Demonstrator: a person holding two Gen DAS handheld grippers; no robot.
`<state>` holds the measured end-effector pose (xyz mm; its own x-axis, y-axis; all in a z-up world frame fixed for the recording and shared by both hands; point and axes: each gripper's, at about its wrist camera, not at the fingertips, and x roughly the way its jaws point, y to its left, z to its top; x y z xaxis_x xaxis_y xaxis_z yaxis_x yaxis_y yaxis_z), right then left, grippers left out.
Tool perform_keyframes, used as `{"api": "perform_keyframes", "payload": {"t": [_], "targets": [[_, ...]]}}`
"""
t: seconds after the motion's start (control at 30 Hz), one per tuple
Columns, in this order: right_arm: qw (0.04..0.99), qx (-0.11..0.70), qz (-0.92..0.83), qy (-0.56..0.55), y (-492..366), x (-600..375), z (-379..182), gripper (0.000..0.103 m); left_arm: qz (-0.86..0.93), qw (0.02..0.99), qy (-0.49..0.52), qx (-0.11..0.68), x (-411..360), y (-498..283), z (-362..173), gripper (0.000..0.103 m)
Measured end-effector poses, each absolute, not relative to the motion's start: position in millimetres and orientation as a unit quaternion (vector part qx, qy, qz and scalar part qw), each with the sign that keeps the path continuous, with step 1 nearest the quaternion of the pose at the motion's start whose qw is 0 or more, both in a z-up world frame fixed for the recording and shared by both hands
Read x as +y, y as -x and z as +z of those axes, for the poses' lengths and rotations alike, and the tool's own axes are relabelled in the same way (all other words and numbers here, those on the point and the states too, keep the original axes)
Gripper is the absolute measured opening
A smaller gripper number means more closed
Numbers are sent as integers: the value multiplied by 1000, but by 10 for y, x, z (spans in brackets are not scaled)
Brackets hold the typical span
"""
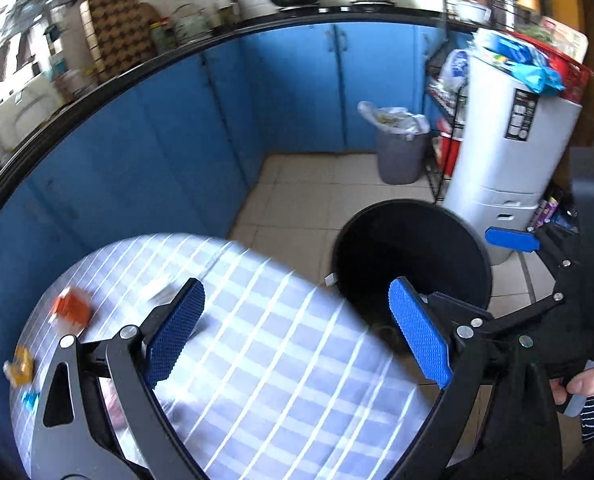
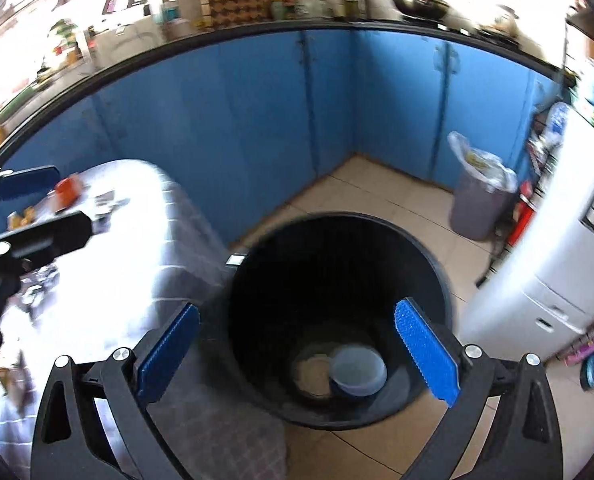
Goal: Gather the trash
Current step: 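Return to the table and grasp the white snack bag with the right tool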
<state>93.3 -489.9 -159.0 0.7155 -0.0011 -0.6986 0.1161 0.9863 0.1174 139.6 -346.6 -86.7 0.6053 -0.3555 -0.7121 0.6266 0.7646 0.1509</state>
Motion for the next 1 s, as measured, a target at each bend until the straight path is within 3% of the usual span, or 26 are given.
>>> {"api": "perform_keyframes", "payload": {"t": [0.5,1.0], "targets": [[932,357,62,2,-1116,-3744,-1230,96,-183,906,-146,352,-1959,-1210,-747,92],[907,385,155,70,-1317,-2654,-1277,96,-120,912,-100,379,-876,-1239,-949,92]]}}
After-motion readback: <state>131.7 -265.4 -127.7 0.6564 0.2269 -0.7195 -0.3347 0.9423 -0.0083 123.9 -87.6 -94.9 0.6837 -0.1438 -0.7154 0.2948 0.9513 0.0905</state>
